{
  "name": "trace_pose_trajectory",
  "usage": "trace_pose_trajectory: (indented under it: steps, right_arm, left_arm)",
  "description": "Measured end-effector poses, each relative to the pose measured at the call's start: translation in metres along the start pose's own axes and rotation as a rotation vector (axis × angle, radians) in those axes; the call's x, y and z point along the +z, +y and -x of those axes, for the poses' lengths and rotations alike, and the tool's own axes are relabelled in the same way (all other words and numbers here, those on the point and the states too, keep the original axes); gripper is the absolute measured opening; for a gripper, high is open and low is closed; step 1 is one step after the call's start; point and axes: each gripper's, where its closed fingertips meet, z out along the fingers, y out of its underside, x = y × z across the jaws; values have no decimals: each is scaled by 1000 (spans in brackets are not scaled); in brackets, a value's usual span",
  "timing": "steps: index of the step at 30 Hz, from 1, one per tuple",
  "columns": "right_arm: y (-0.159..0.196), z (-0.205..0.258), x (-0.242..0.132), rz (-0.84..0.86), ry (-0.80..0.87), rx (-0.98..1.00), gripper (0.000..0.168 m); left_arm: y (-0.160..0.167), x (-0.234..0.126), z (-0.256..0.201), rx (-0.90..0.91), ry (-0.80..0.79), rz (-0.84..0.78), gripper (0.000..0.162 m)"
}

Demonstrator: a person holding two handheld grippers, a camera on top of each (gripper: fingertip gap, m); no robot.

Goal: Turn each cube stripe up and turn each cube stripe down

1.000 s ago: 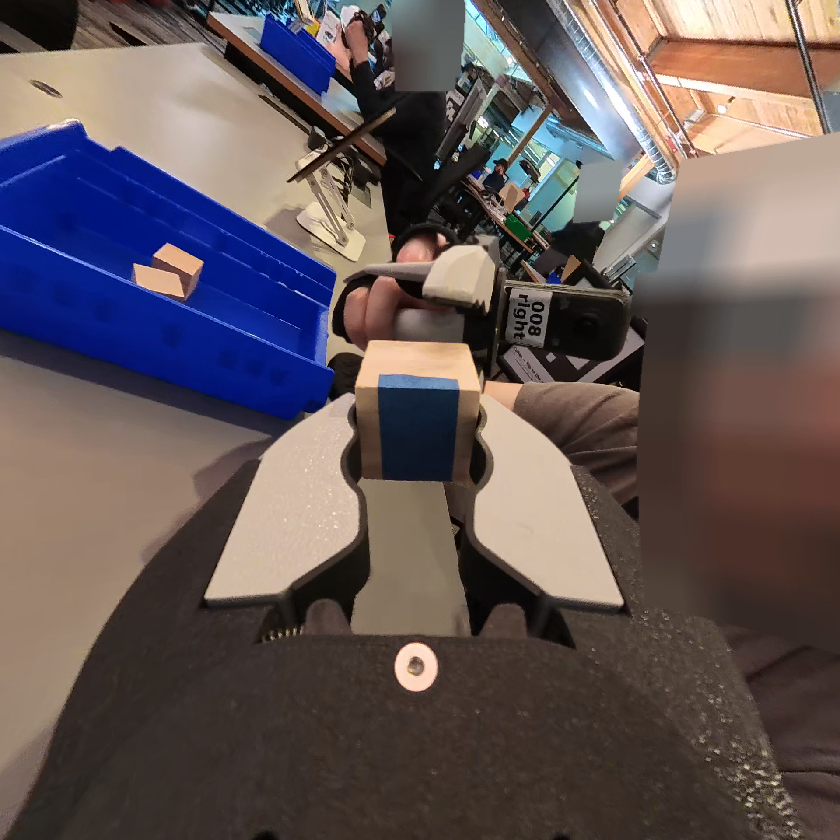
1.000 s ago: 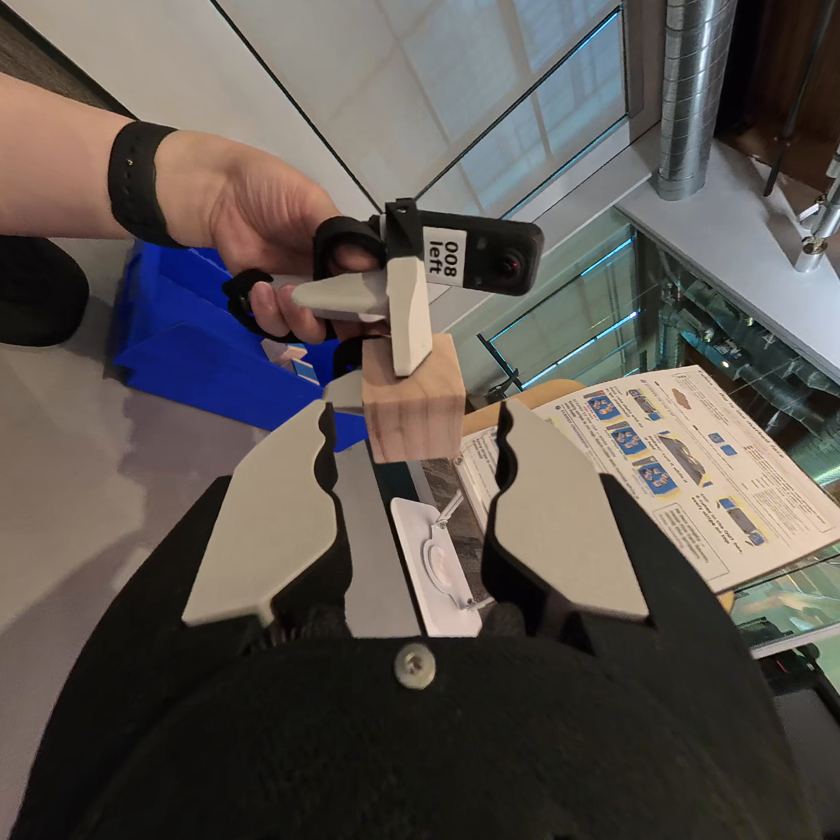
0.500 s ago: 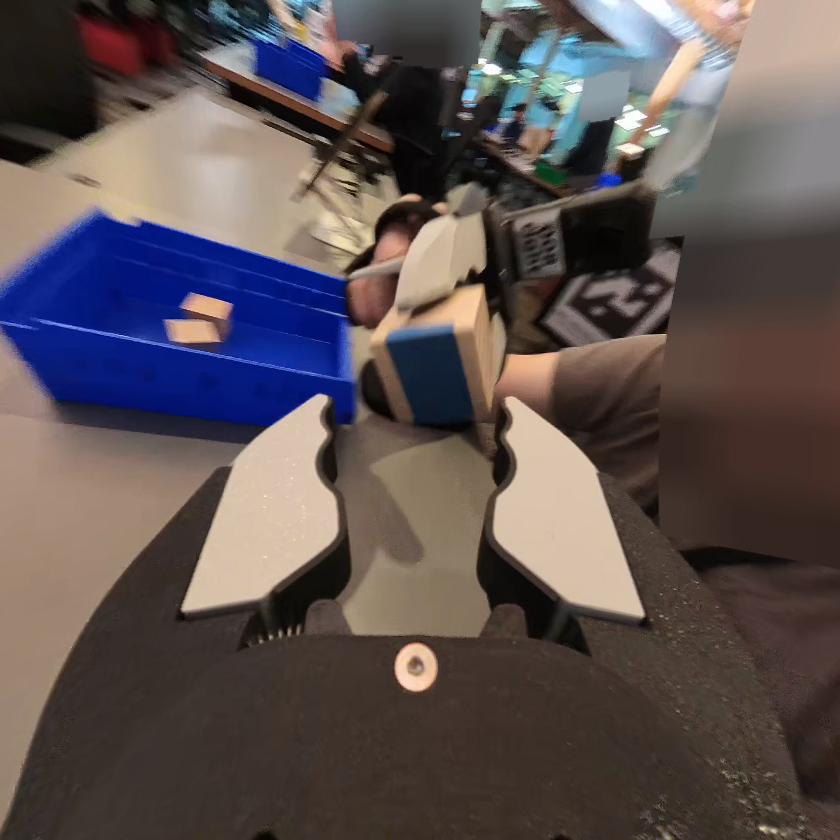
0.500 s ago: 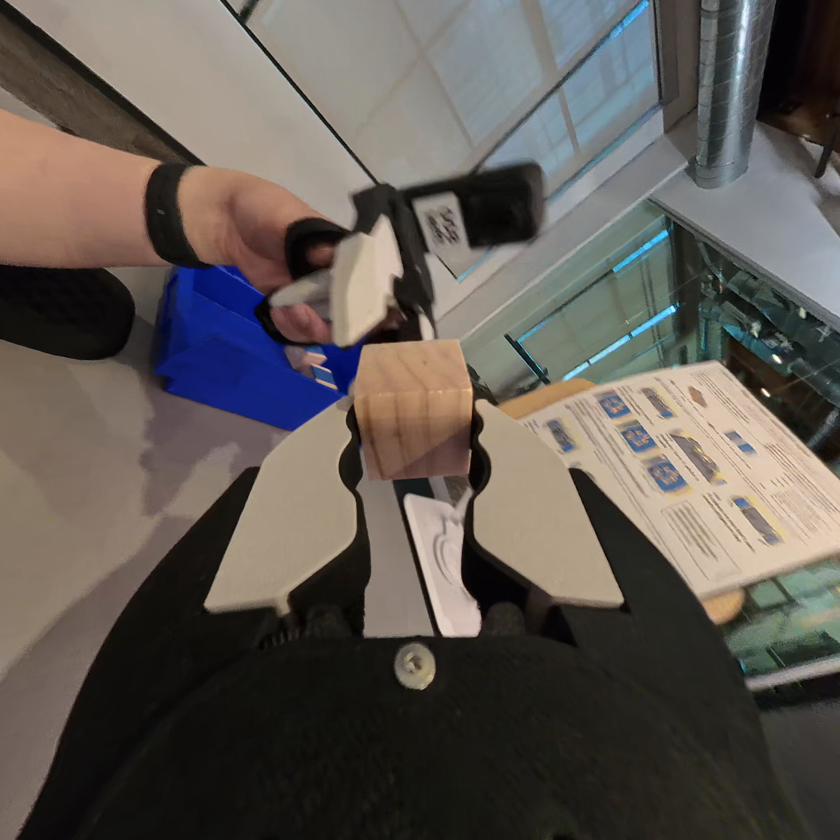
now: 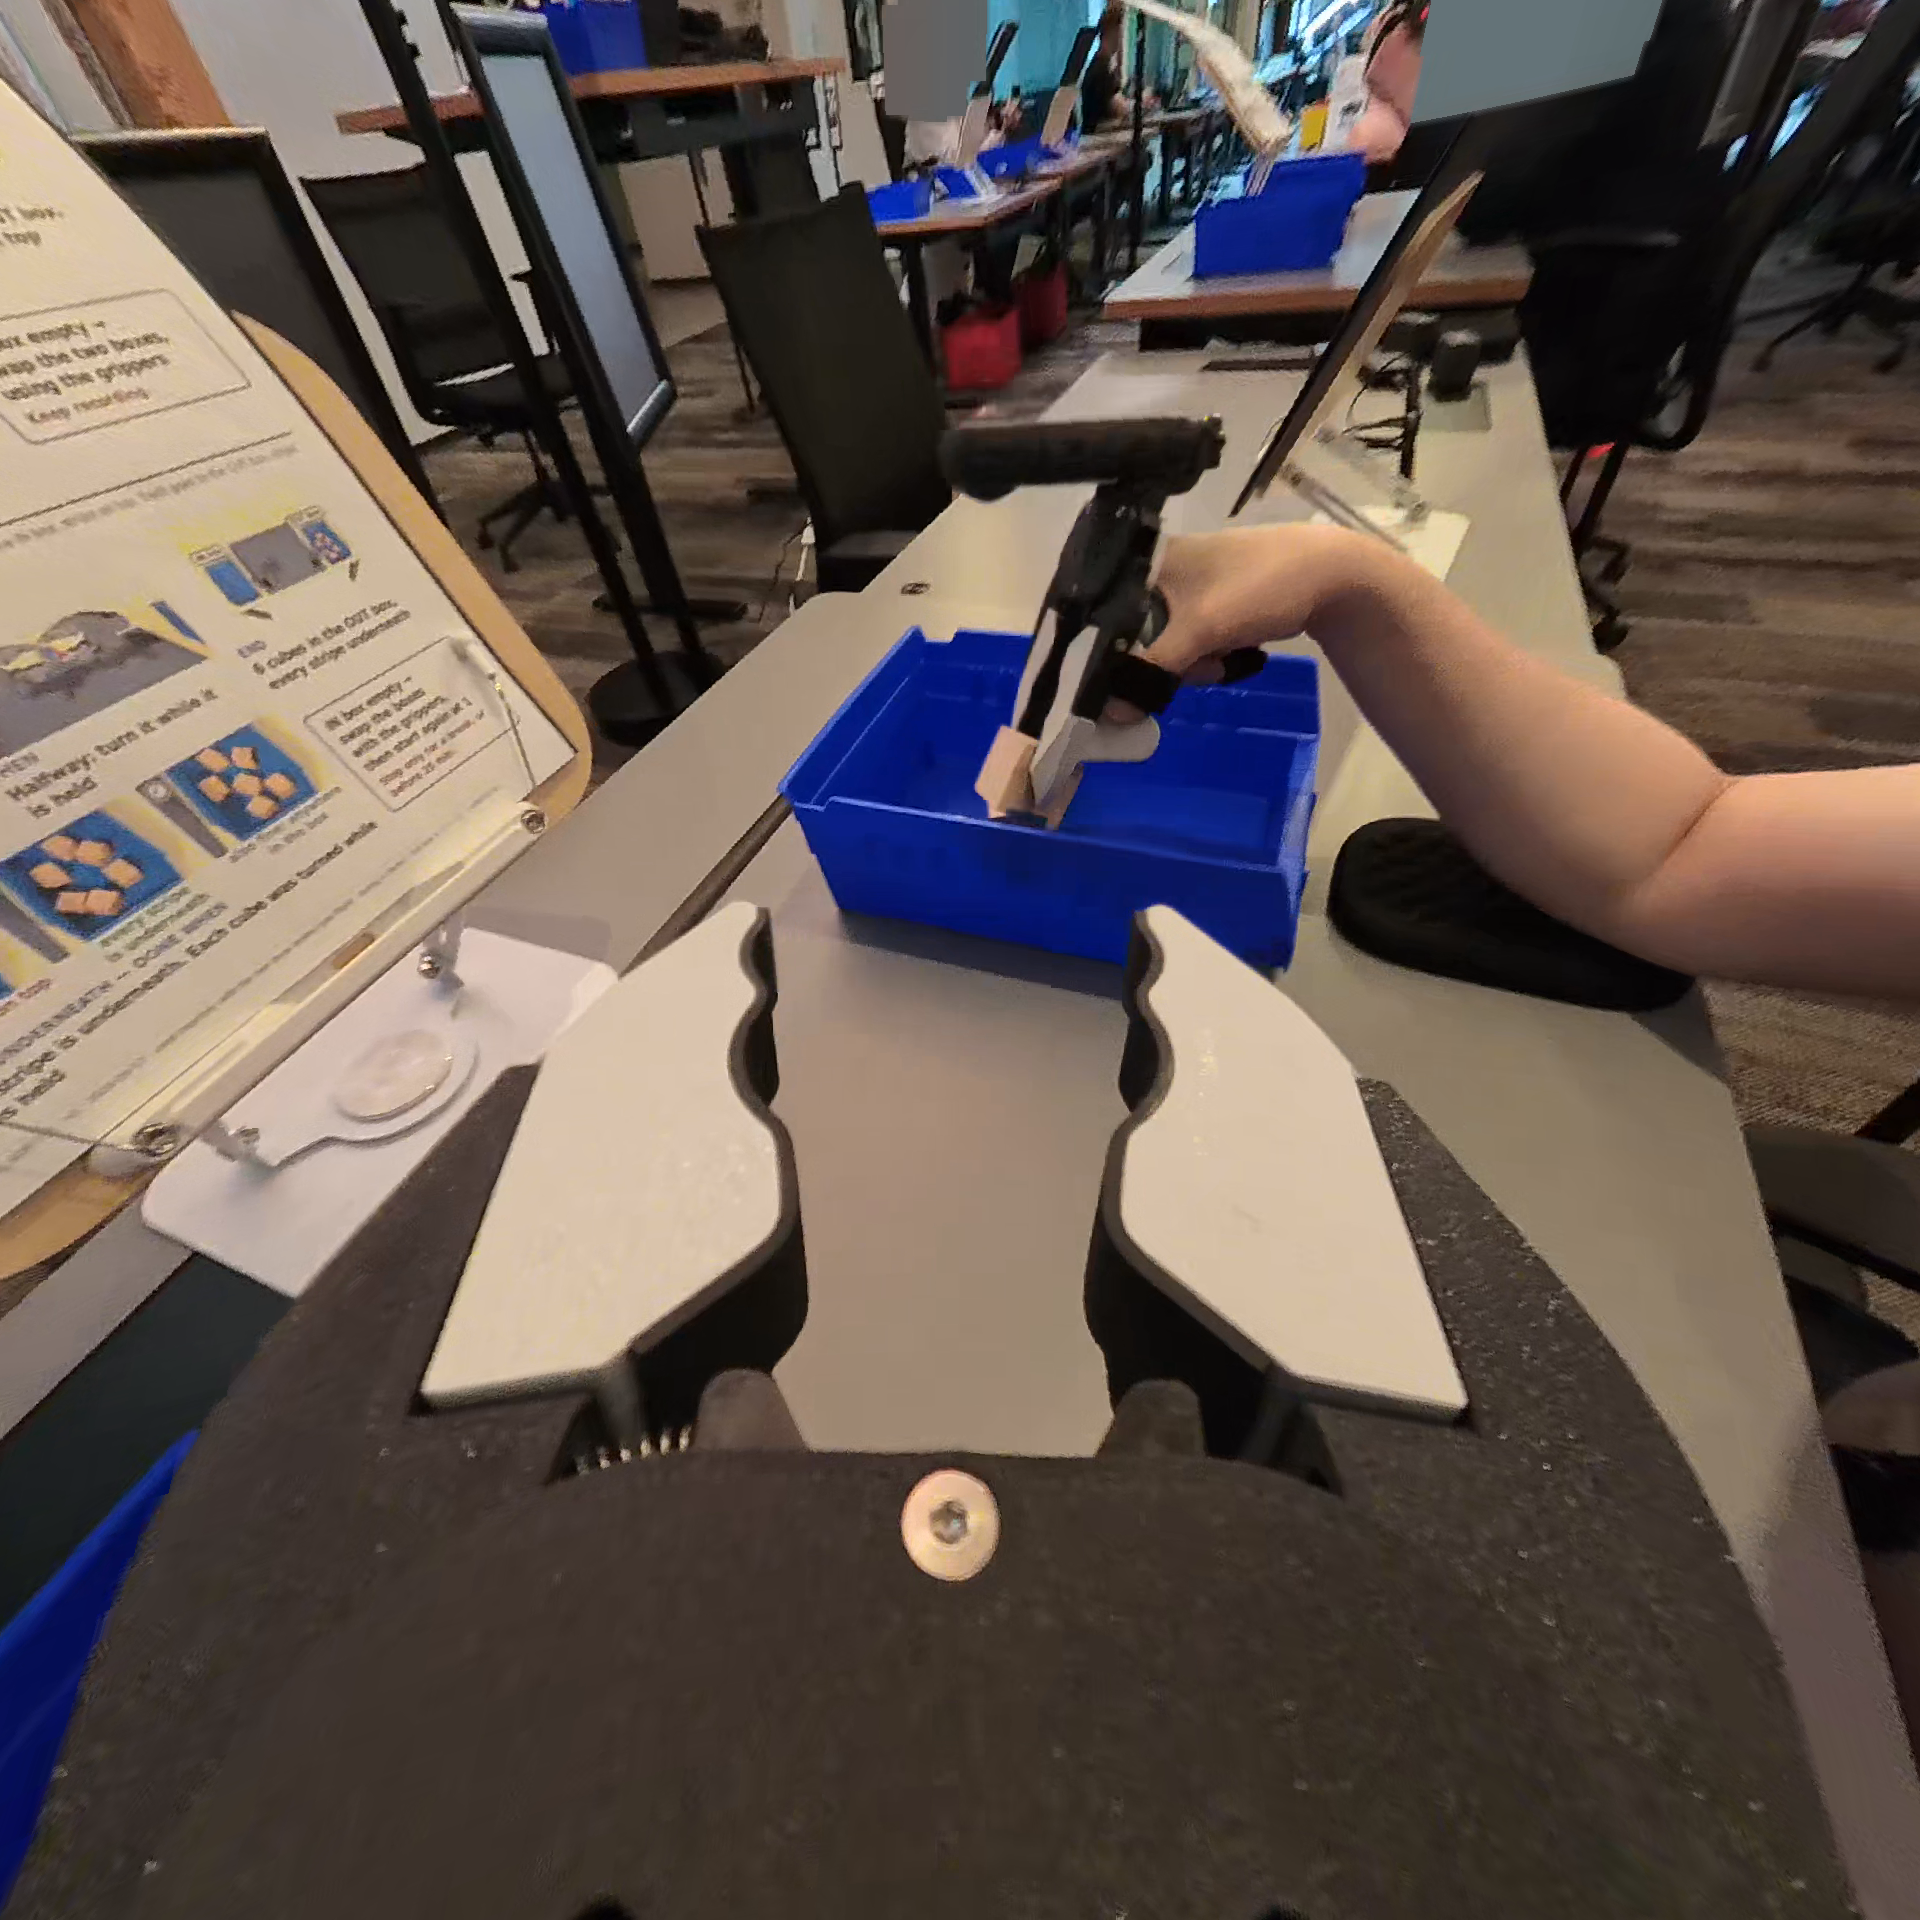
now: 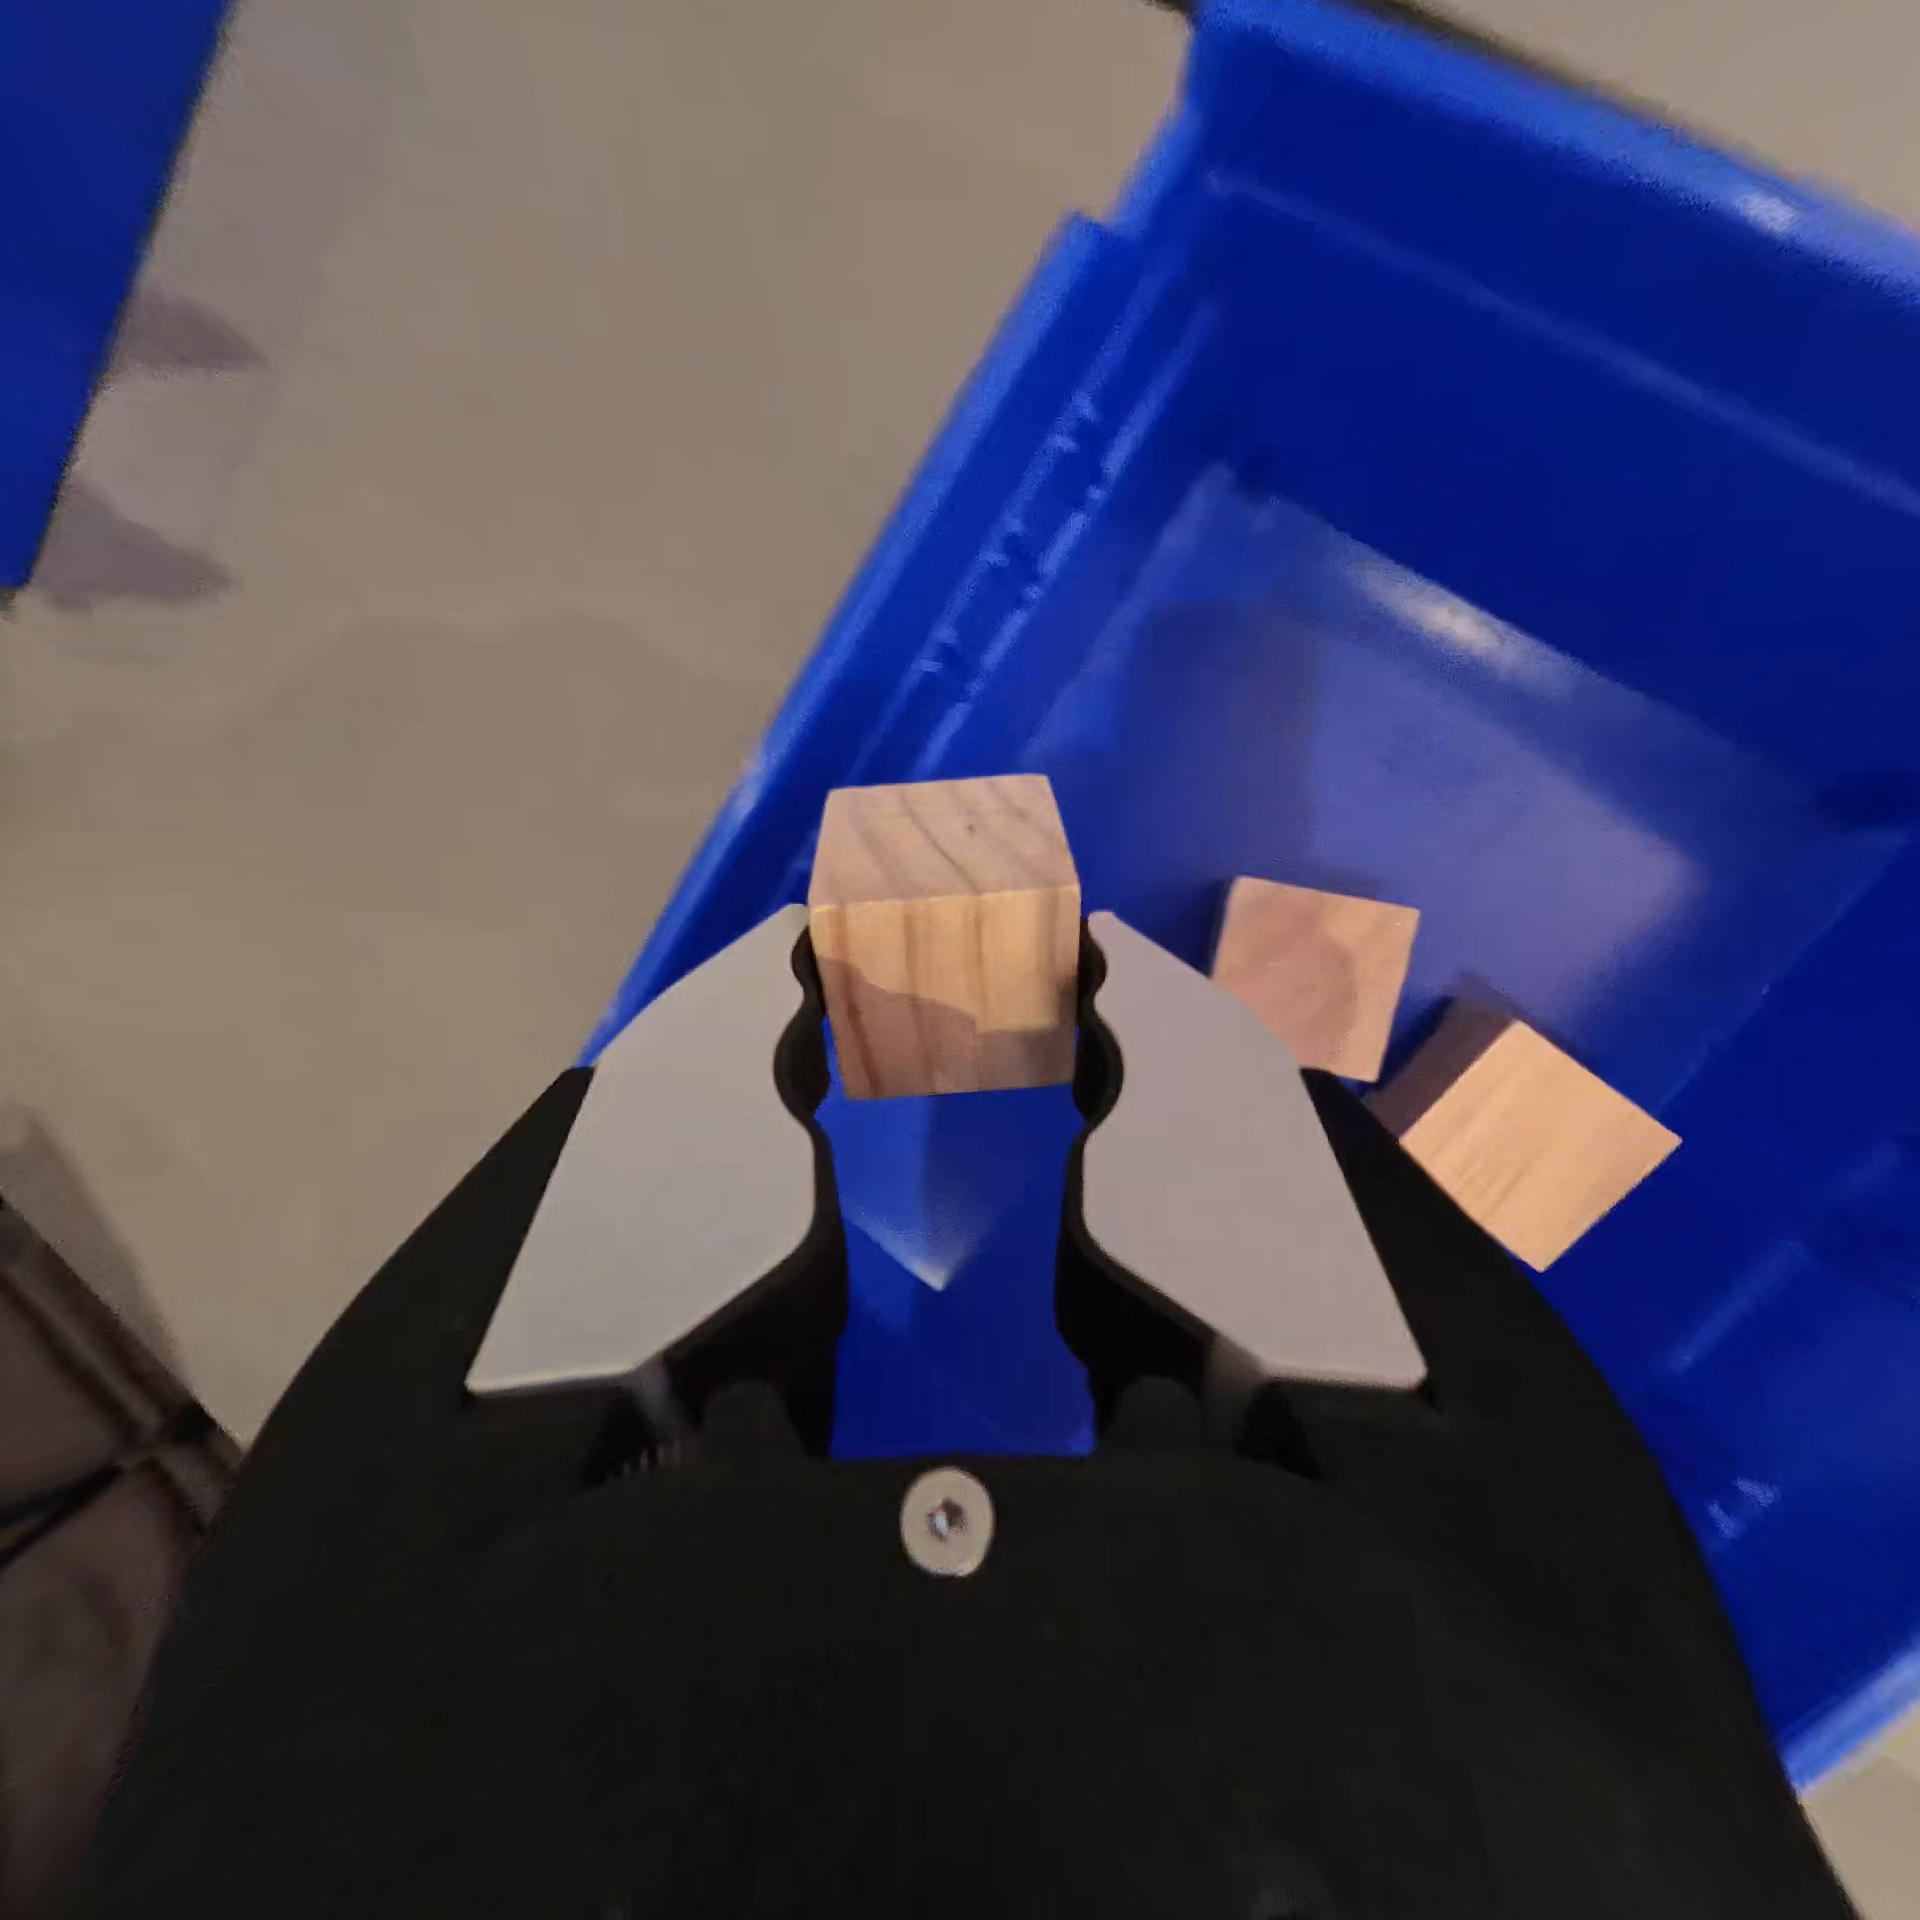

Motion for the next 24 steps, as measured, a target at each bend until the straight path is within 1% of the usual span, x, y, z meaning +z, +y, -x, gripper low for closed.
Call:
trace_pose_trajectory:
  steps: [2, 4, 6, 9, 15, 16, 18, 19, 21, 24]
  right_arm:
    - [6, -15, 18, 48, 38, 48, 46]
    - [13, -21, 32, 106, 67, 57, 46]
    - [18, -26, 41, 152, 122, 50, 46]
    - [24, -29, 52, 208, 170, 42, 46]
    - [23, -34, 62, 224, 234, 18, 47]
    - [23, -34, 62, 225, 233, 15, 47]
    - [21, -32, 60, 219, 221, 16, 48]
    - [18, -31, 57, 203, 216, 18, 49]
    - [10, -29, 46, 153, 220, 2, 53]
    - [-3, -23, 25, 72, 229, -33, 54]
  left_arm:
    - [2, -1, 2, 10, -11, 11, 64]
    - [2, -1, -4, 12, 28, 14, 64]
    - [1, -2, -9, 16, 60, 12, 64]
    - [4, -1, -11, 31, 60, 33, 64]
    - [15, -4, -1, 47, 3, 106, 63]
    - [17, -6, 2, 41, -6, 119, 62]
    - [22, -13, 6, 18, -4, 151, 54]
    - [25, -18, 11, 4, -14, 165, 54]
    - [28, -34, 30, -16, -89, 178, 54]
    - [39, -68, 71, -62, -272, 209, 54]
